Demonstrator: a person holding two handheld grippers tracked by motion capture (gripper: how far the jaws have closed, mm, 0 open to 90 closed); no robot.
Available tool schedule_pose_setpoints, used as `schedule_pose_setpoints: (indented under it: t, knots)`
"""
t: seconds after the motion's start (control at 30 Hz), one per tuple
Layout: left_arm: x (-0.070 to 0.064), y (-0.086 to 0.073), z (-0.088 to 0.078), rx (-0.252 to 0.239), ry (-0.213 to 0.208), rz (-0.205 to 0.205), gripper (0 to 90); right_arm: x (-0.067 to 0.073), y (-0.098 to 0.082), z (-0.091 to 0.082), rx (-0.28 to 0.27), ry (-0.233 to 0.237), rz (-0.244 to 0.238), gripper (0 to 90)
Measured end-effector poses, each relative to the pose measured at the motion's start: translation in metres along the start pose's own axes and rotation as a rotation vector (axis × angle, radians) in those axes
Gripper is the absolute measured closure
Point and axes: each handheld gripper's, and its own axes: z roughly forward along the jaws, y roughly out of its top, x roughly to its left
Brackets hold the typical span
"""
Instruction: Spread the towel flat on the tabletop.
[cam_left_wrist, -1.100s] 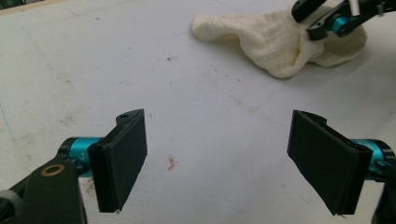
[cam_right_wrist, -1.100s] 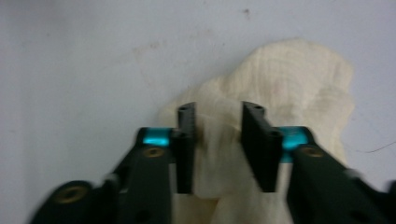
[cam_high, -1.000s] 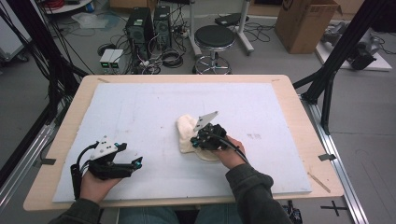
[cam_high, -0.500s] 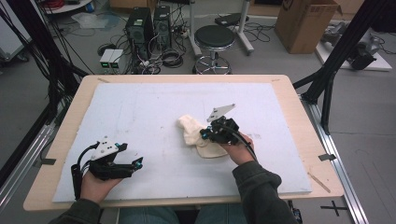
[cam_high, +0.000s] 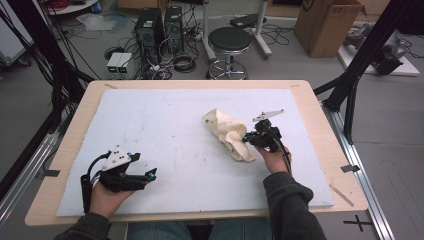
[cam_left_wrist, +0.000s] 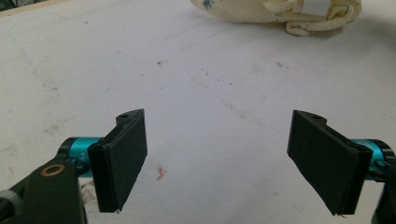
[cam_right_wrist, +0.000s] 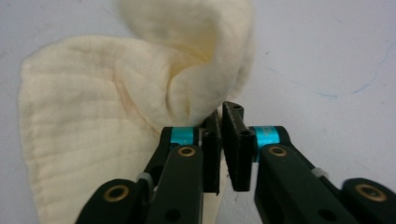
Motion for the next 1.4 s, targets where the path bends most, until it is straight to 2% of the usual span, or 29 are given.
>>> schedule_pose_setpoints:
  t: [0.03, 0.1, 0.23, 0.27, 0.3, 0.33, 0.37, 0.43, 0.5, 0.53, 0.67, 0.8, 0.9, 0.93, 0.97, 1.0, 1.03, 1.07, 1.2, 1.23, 1.3, 1.33, 1.37, 1.4]
  knots:
    - [-0.003, 0.002, 0.003, 0.007, -0.008, 0.013, 20.6, 0.001, 0.001, -0.003, -0.031, -0.002, -0.004, 77.7]
    - [-0.004, 0.003, 0.004, 0.007, -0.009, 0.015, 20.6, 0.005, 0.002, -0.007, -0.065, 0.014, -0.013, 74.0]
    - [-0.008, 0.006, 0.007, -0.001, -0.017, 0.022, 21.1, 0.014, 0.003, -0.014, -0.093, 0.068, -0.034, 66.1]
    - [-0.009, 0.007, 0.008, -0.002, -0.021, 0.021, 21.1, 0.014, 0.003, -0.014, -0.093, 0.068, -0.034, 66.1]
    - [-0.01, 0.008, 0.009, -0.006, -0.028, 0.014, 21.5, 0.02, 0.001, -0.019, -0.11, 0.079, -0.053, 62.2]
    - [-0.011, 0.009, 0.01, -0.005, -0.034, 0.019, 21.5, 0.02, 0.001, -0.019, -0.11, 0.079, -0.053, 62.2]
    - [-0.013, 0.009, 0.012, -0.006, -0.036, 0.018, 22.3, 0.024, -0.002, -0.024, -0.132, 0.101, -0.064, 60.8]
    - [-0.019, 0.014, 0.019, 0.0, -0.063, 0.03, 23.5, 0.028, -0.006, -0.026, -0.124, 0.133, -0.076, 57.1]
    - [-0.021, 0.016, 0.022, -0.002, -0.069, 0.035, 24.2, 0.03, -0.009, -0.027, -0.118, 0.15, -0.088, 55.8]
    - [-0.024, 0.018, 0.025, -0.008, -0.076, 0.038, 24.8, 0.031, -0.012, -0.028, -0.114, 0.174, -0.096, 54.7]
    - [-0.033, 0.029, 0.043, -0.014, -0.12, 0.045, 30.8, 0.036, -0.032, -0.033, -0.073, 0.179, -0.15, 51.8]
    - [-0.038, 0.037, 0.065, -0.01, -0.163, 0.037, 35.1, 0.031, -0.044, -0.032, -0.033, 0.176, -0.152, 50.8]
    - [-0.041, 0.044, 0.082, 0.012, -0.192, 0.038, 40.9, 0.024, -0.052, -0.027, -0.006, 0.171, -0.144, 52.0]
    - [-0.042, 0.047, 0.088, 0.014, -0.201, 0.041, 44.4, 0.022, -0.053, -0.021, 0.033, 0.163, -0.146, 58.9]
    - [-0.042, 0.049, 0.093, 0.017, -0.207, 0.044, 44.8, 0.021, -0.054, -0.017, 0.048, 0.157, -0.16, 66.1]
    - [-0.044, 0.051, 0.098, 0.012, -0.215, 0.032, 44.8, 0.021, -0.054, -0.017, 0.048, 0.157, -0.16, 66.1]
    - [-0.044, 0.054, 0.102, 0.018, -0.221, 0.034, 45.7, 0.022, -0.054, -0.016, 0.056, 0.153, -0.167, 73.1]
    - [-0.045, 0.055, 0.107, 0.028, -0.228, 0.042, 47.4, 0.02, -0.054, -0.018, 0.046, 0.168, -0.18, 83.8]
    - [-0.05, 0.06, 0.12, 0.047, -0.249, 0.048, 49.2, 0.018, -0.056, -0.025, 0.051, 0.195, -0.165, 84.9]
    - [-0.052, 0.06, 0.122, 0.046, -0.255, 0.047, 50.0, 0.018, -0.057, -0.029, 0.043, 0.189, -0.18, 84.9]
    - [-0.054, 0.06, 0.125, 0.046, -0.264, 0.047, 50.9, 0.018, -0.059, -0.04, 0.019, 0.181, -0.179, 85.0]
    - [-0.056, 0.06, 0.127, 0.048, -0.269, 0.046, 51.3, 0.018, -0.062, -0.051, 0.006, 0.178, -0.172, 84.9]
    - [-0.058, 0.06, 0.128, 0.049, -0.275, 0.046, 51.3, 0.018, -0.062, -0.051, 0.006, 0.178, -0.172, 84.9]
    - [-0.059, 0.06, 0.129, 0.05, -0.281, 0.05, 51.7, 0.018, -0.068, -0.059, 0.003, 0.176, -0.173, 84.7]
